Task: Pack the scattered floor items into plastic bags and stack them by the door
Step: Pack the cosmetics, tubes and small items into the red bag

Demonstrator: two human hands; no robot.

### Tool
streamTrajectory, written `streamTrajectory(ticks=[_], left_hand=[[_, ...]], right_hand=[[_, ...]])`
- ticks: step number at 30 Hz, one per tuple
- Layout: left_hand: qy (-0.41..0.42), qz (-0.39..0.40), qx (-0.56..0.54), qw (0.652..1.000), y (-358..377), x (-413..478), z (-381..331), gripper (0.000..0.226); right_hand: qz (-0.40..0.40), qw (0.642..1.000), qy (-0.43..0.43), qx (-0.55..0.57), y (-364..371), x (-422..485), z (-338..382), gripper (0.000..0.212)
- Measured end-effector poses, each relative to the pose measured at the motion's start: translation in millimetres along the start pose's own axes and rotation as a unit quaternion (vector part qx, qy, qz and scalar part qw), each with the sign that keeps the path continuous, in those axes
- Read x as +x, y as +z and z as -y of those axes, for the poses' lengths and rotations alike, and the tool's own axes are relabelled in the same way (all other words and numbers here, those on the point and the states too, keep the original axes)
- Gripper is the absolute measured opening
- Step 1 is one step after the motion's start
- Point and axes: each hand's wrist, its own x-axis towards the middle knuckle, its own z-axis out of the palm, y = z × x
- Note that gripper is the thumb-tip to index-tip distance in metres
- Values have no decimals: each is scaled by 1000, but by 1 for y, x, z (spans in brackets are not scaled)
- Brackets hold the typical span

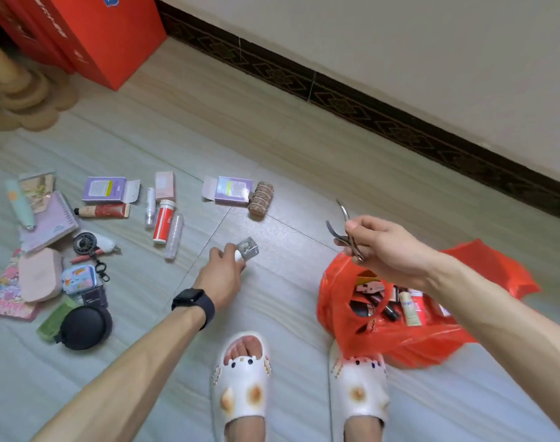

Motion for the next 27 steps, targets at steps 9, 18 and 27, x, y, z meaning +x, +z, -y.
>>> streamTrajectory(ticks=[9, 18, 27], left_hand=[[374, 8, 104, 922, -26, -35, -240, 23], [287, 178, 16, 941, 111, -37, -289, 28], [319, 189, 119, 921, 119, -22, -231, 48]], right_hand=[[-263, 954, -41, 140, -134, -79, -54, 14], [-379, 921, -9, 90, -186, -50, -107, 22], [-334, 936, 53, -96, -170, -27, -141, 20]])
